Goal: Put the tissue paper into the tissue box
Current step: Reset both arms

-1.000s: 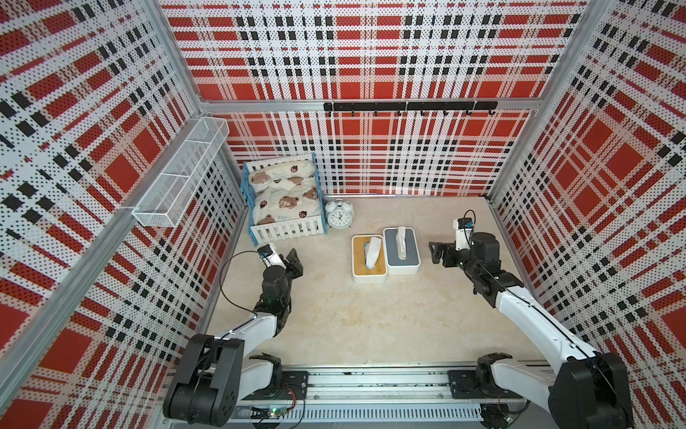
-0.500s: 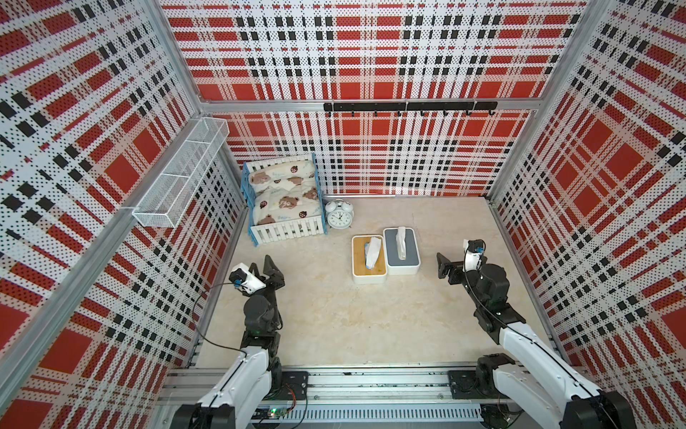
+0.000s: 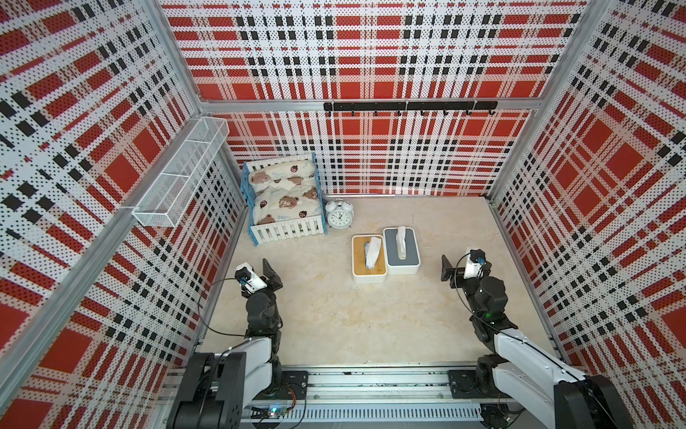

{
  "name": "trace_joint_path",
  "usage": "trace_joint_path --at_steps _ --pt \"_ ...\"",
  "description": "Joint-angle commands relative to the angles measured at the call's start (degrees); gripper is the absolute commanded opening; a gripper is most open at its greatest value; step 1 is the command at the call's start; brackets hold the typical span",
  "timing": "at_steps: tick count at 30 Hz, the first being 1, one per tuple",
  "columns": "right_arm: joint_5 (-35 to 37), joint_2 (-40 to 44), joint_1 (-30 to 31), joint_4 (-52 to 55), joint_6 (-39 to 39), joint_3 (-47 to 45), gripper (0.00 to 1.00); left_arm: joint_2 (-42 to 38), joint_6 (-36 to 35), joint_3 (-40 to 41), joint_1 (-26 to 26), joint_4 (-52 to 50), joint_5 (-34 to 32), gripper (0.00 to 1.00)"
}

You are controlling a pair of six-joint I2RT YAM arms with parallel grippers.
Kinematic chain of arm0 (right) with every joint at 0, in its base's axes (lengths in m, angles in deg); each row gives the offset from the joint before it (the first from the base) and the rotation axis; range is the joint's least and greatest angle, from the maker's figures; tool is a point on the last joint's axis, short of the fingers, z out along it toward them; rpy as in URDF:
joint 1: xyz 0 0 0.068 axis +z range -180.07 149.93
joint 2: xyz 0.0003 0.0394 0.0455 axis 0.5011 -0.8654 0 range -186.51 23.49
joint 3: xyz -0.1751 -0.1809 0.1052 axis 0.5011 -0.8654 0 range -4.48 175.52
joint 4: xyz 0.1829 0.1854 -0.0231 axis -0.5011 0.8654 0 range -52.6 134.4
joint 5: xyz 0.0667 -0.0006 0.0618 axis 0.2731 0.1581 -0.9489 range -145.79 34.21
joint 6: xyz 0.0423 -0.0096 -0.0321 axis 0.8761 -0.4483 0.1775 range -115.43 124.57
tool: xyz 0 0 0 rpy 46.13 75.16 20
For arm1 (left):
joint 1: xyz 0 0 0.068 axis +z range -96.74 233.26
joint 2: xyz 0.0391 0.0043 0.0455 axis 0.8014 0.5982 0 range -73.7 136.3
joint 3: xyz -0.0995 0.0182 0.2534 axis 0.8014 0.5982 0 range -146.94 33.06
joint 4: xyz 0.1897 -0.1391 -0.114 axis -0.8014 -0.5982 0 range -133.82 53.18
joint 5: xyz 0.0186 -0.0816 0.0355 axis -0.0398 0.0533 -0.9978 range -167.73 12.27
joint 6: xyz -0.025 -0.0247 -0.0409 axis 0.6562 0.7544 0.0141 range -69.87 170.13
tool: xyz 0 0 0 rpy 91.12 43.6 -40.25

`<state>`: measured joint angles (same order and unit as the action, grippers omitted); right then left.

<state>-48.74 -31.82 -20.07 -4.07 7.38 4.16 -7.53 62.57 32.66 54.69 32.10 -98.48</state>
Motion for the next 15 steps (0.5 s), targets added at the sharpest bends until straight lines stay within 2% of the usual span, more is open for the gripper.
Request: trace_joint_path --at_steps 1,10,11,12,13,15 --pt "4.09 -4.11 -0.42 -12.24 -3.76 -1.61 1.00 3.73 -0.98 -1.70 1.43 6.35 3.23 0.53" --pt "8.64 -25.27 -0.51 -34.76 -6.84 -1.40 1.00 15.44 -3.29 -8.03 2.60 7.53 8.07 0.52" --pt "8.90 -26.82 -0.57 -36.33 -6.51 -1.35 1.00 15.95 -3.67 -8.60 2.71 7.54 8.98 0.57" --pt "9.12 -28.83 -0.68 -38.95 -6.24 -1.48 1.00 16.32 -4.01 -9.06 2.70 7.32 10.12 0.91" --pt "9.27 -30.85 -0.81 -42.10 -5.99 -1.82 1.00 16.46 -4.42 -9.32 2.70 7.18 11.22 0.99" --pt "9.69 -33.18 -1.01 -44.69 -5.56 -2.05 1.00 16.77 -4.54 -9.65 2.70 6.86 11.92 0.99"
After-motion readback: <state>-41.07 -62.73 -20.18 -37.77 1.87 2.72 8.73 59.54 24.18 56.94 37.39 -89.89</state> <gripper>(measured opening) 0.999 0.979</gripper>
